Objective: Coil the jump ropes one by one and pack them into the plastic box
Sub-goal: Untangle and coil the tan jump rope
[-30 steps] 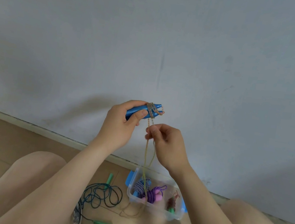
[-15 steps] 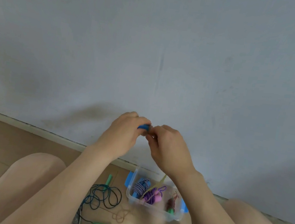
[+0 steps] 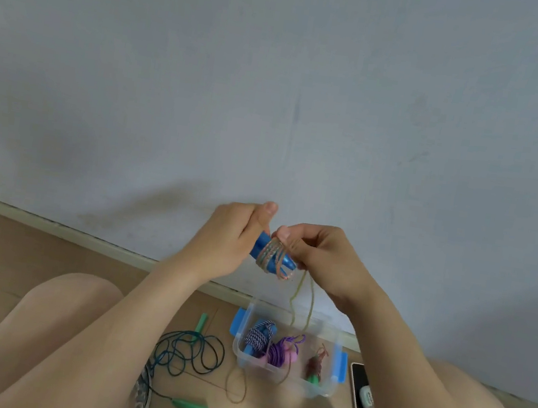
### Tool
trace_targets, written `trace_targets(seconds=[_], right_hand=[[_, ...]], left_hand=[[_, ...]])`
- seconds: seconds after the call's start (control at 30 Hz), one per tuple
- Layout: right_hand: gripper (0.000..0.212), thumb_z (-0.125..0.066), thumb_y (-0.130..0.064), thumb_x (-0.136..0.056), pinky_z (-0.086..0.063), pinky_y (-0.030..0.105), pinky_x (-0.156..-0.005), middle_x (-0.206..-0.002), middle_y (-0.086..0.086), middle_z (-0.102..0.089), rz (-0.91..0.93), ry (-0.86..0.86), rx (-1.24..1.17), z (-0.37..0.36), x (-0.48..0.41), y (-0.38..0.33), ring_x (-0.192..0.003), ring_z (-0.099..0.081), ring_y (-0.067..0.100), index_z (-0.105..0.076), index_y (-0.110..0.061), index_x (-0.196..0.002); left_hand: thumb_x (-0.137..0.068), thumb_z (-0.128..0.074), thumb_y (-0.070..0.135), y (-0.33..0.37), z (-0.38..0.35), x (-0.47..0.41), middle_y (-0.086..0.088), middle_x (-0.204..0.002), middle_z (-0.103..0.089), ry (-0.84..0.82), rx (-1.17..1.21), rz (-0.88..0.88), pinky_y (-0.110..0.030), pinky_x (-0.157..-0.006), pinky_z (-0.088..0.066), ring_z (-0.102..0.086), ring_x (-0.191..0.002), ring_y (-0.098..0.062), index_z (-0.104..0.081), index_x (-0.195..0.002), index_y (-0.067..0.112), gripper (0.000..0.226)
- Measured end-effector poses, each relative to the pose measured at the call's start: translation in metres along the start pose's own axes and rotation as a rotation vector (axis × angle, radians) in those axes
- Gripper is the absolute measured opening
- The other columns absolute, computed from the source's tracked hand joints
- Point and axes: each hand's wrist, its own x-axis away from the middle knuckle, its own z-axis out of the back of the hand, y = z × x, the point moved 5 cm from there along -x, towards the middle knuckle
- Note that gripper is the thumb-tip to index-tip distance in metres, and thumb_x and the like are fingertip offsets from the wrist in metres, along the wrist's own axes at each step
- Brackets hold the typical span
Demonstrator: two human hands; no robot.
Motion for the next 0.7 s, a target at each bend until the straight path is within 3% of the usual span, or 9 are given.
trace_targets(seconds=[0.07, 0.17, 0.3, 0.37, 0.43, 0.57, 0.7], right_hand=[[0.026, -0.069, -0.034, -0.102, -0.046, 0.036, -0.075, -0.087, 0.024, -0.073, -0.053, -0.036, -0.132, -0.008, 0.000, 0.004, -0.077, -0.056, 0.026, -0.081, -0.013, -0.091], [0.022, -0.057, -0.007, -0.106, -0.036, 0.024, -0.053, -0.079, 0.006, -0.068, -0.073, 0.026, -0.217, -0.010, 0.001, 0.002, -0.060, -0.047, 0.012, -0.076, -0.013, -0.097], [0.016, -0.058, -0.004, -0.105, -0.038, 0.021, -0.048, -0.076, 0.006, -0.066, -0.060, 0.054, -0.274, -0.011, 0.002, 0.001, -0.057, -0.048, 0.011, -0.072, -0.010, -0.098], [0.010, -0.063, -0.004, -0.098, -0.039, 0.021, -0.049, -0.075, 0.004, -0.063, -0.038, 0.057, -0.292, -0.014, 0.002, 0.002, -0.058, -0.045, 0.011, -0.072, -0.009, -0.095], [0.011, -0.061, -0.003, -0.094, -0.041, 0.022, -0.052, -0.074, 0.001, -0.060, -0.019, 0.060, -0.269, -0.019, 0.004, 0.002, -0.060, -0.046, 0.010, -0.070, -0.008, -0.096], [0.024, -0.047, 0.004, -0.103, -0.039, 0.025, -0.055, -0.072, -0.001, -0.058, -0.007, 0.117, -0.233, -0.029, 0.004, 0.003, -0.059, -0.047, 0.011, -0.065, -0.008, -0.091], [0.026, -0.041, -0.006, -0.106, -0.039, 0.035, -0.060, -0.067, -0.004, -0.057, 0.038, 0.224, 0.043, -0.036, 0.003, 0.009, -0.061, -0.046, 0.014, -0.064, 0.002, -0.097]], left_hand=[[-0.105, -0.037, 0.058, 0.000, 0.001, -0.002, 0.009, -0.058, -0.056, 0.050, 0.142, 0.045, -0.024, -0.060, -0.046, -0.052, -0.056, -0.005, -0.063, -0.072, 0.016, 0.059], [-0.107, -0.048, 0.053, -0.004, -0.003, -0.003, 0.004, -0.069, -0.057, 0.011, 0.488, 0.166, -0.028, -0.064, -0.047, -0.051, -0.066, -0.013, -0.062, -0.080, 0.012, 0.051], [-0.098, -0.058, 0.042, -0.009, -0.002, -0.004, -0.004, -0.086, -0.055, -0.066, 0.904, 0.244, -0.034, -0.075, -0.044, -0.052, -0.080, -0.017, -0.057, -0.097, 0.004, 0.037], [-0.099, -0.056, 0.044, -0.009, -0.004, -0.002, -0.011, -0.094, -0.054, -0.096, 0.926, 0.258, -0.046, -0.087, -0.047, -0.053, -0.091, -0.027, -0.059, -0.099, 0.004, 0.041], [-0.100, -0.053, 0.048, -0.008, -0.005, 0.000, -0.013, -0.096, -0.053, -0.061, 0.894, 0.269, -0.049, -0.088, -0.045, -0.049, -0.094, -0.030, -0.061, -0.098, 0.007, 0.042], [-0.101, -0.050, 0.054, -0.008, -0.001, -0.001, 0.001, -0.084, -0.059, 0.118, 0.719, 0.269, -0.031, -0.072, -0.044, -0.050, -0.078, -0.018, -0.061, -0.097, 0.012, 0.043], [-0.111, -0.043, 0.044, -0.010, -0.006, 0.002, 0.005, -0.089, -0.059, 0.241, 0.520, 0.275, -0.022, -0.071, -0.045, -0.053, -0.069, -0.004, -0.057, -0.103, 0.015, 0.033]])
